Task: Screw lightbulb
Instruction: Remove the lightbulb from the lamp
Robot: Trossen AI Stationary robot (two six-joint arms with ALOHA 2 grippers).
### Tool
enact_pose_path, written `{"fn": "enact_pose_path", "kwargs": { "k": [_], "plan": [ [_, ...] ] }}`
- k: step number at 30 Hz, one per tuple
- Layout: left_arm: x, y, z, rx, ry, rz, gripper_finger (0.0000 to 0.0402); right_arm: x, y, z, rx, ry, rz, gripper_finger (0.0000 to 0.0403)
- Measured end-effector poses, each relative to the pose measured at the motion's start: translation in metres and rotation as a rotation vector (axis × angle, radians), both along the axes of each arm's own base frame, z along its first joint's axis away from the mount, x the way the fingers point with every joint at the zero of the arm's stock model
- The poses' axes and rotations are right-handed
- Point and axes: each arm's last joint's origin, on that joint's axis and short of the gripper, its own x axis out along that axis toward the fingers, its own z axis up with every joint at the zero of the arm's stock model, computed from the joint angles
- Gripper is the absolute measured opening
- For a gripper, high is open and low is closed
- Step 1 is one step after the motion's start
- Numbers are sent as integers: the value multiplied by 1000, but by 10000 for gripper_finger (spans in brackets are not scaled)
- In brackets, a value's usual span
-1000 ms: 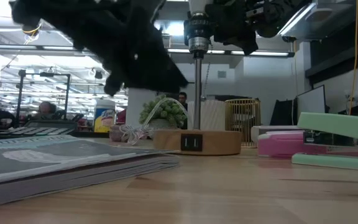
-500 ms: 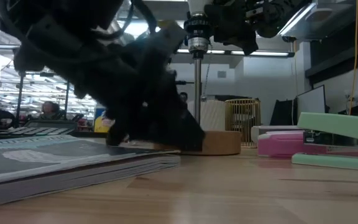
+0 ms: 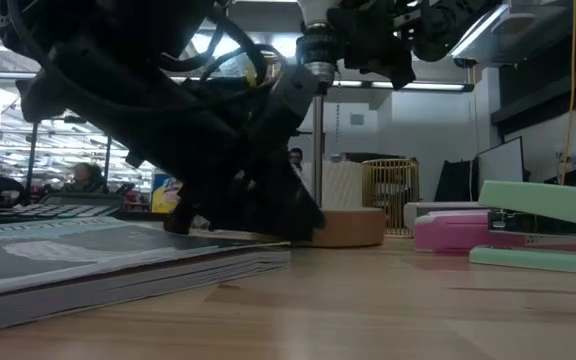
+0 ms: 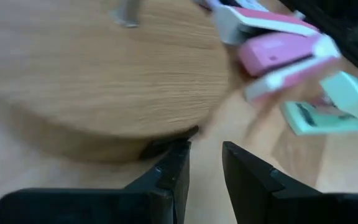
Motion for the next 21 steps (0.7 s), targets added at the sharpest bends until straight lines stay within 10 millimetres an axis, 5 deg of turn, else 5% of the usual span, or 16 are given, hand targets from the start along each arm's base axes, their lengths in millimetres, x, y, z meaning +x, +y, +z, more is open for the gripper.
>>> {"fn": "enact_pose_path", "kwargs": {
  "k": [11,21],
  "plan": [
    [-8,15,-6,95,-18,279,88,-1,1,0,29,15,52,154],
    [-3,62,-11,200,53,449,88,-1,2,0,30,13,59,154]
  ]
}}
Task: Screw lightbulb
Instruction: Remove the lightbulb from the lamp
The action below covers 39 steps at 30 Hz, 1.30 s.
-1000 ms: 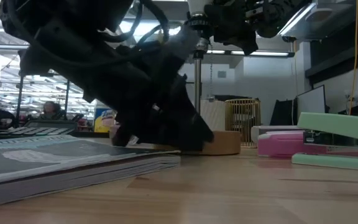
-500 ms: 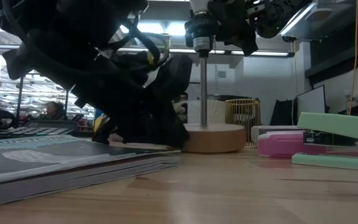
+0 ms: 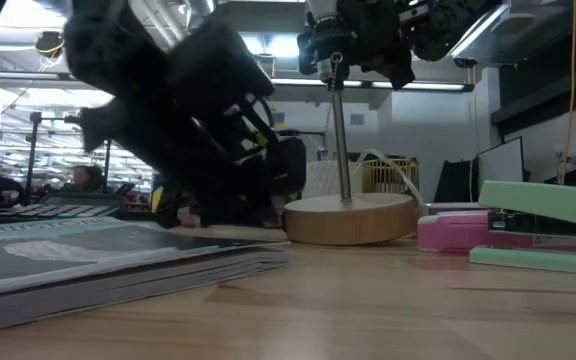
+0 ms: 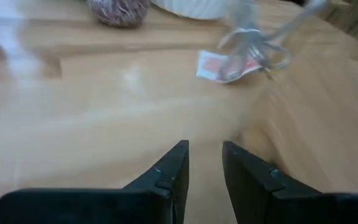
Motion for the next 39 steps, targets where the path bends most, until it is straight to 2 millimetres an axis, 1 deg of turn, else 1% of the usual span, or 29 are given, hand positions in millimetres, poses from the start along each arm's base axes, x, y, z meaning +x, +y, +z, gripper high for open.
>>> {"fn": "enact_pose_path", "kwargs": {
  "k": [7,9,12,14,16,20,23,25,27,30,34,36,39],
  "plan": [
    [6,36,1,72,98,57,88,0,0,0,-4,-3,-6,154],
    [6,42,5,82,116,64,88,0,0,1,-6,-11,-7,154],
    [4,45,22,106,142,56,88,1,-1,2,-20,-41,-22,154],
    [0,44,39,134,183,24,88,3,-1,4,-36,-69,-46,154],
    [-6,39,60,163,219,-15,88,4,-2,7,-56,-102,-87,154],
    [-28,28,104,201,267,-88,88,7,-5,11,-78,-131,-197,154],
    [-49,19,134,200,249,-125,88,9,-6,13,-95,-159,-251,154],
    [-61,14,150,189,215,-144,88,9,-6,16,-99,-183,-258,154],
    [-71,9,161,176,183,-162,88,9,-6,17,-98,-196,-259,154],
    [-80,0,171,167,151,-201,88,9,-6,20,-83,-212,-258,154],
    [-84,-11,172,155,130,-240,88,9,-7,24,-73,-234,-266,154],
    [-85,-15,170,143,116,-245,88,10,-8,25,-67,-235,-325,154],
    [-85,-21,167,136,115,-258,88,12,-12,26,-37,-200,-470,154]
  ]
}}
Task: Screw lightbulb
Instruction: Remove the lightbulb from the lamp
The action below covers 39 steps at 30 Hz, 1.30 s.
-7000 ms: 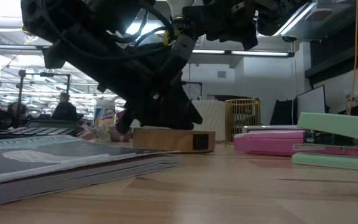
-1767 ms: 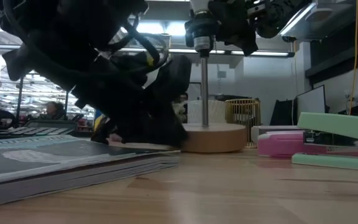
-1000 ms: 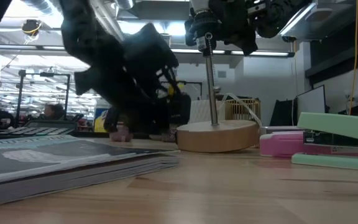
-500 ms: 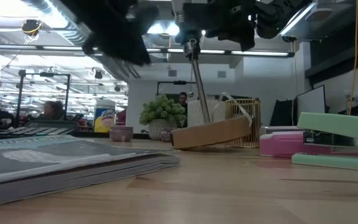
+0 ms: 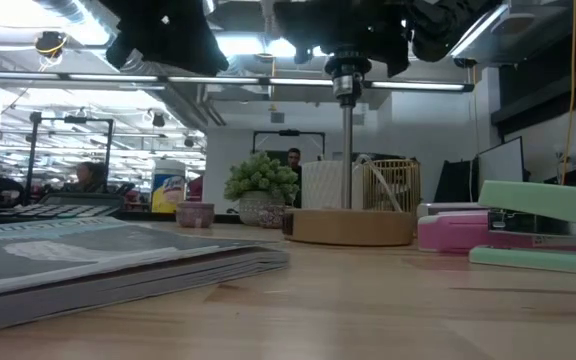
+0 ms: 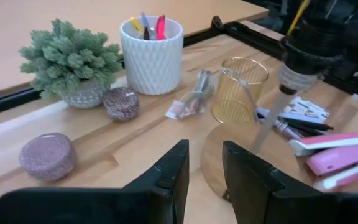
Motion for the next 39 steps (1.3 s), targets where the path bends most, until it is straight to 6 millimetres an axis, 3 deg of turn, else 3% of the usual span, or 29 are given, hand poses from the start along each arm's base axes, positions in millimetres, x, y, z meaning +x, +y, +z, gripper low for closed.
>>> {"fn": "enact_pose_path", "kwargs": {
  "k": [10,20,31,34,39],
  "plan": [
    [3,-8,-10,7,26,-15,88,-8,-16,8,221,112,-251,154],
    [4,-8,-13,15,40,-16,88,-27,-34,-25,217,510,-607,154],
    [3,-7,-14,22,56,-14,88,-53,-50,-51,221,830,-673,154],
    [3,-7,-14,22,56,-15,88,-52,-52,-58,225,862,-675,154],
    [3,-7,-14,22,55,-14,88,-43,-55,-89,240,956,-655,154]
  ]
}}
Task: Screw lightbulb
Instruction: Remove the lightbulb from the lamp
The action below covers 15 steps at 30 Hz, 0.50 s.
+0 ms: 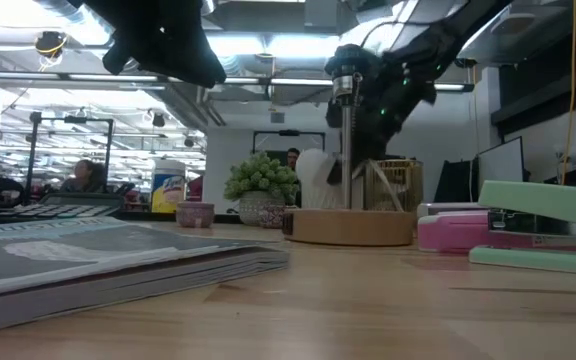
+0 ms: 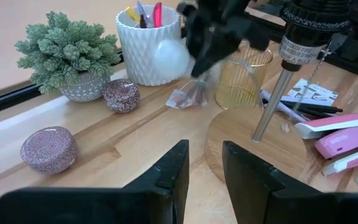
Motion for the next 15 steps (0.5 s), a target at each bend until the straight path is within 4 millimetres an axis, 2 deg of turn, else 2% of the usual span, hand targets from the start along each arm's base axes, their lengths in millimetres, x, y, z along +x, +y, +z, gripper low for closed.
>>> {"fn": "enact_pose_path", "kwargs": {
  "k": [6,11,15],
  "plan": [
    [0,0,0,-3,3,-3,88,7,-3,-30,43,66,9,154],
    [0,0,0,-2,6,-4,88,9,-4,-39,48,79,10,154],
    [0,0,0,-2,6,-5,88,10,-4,-39,48,75,7,154]
  ]
}}
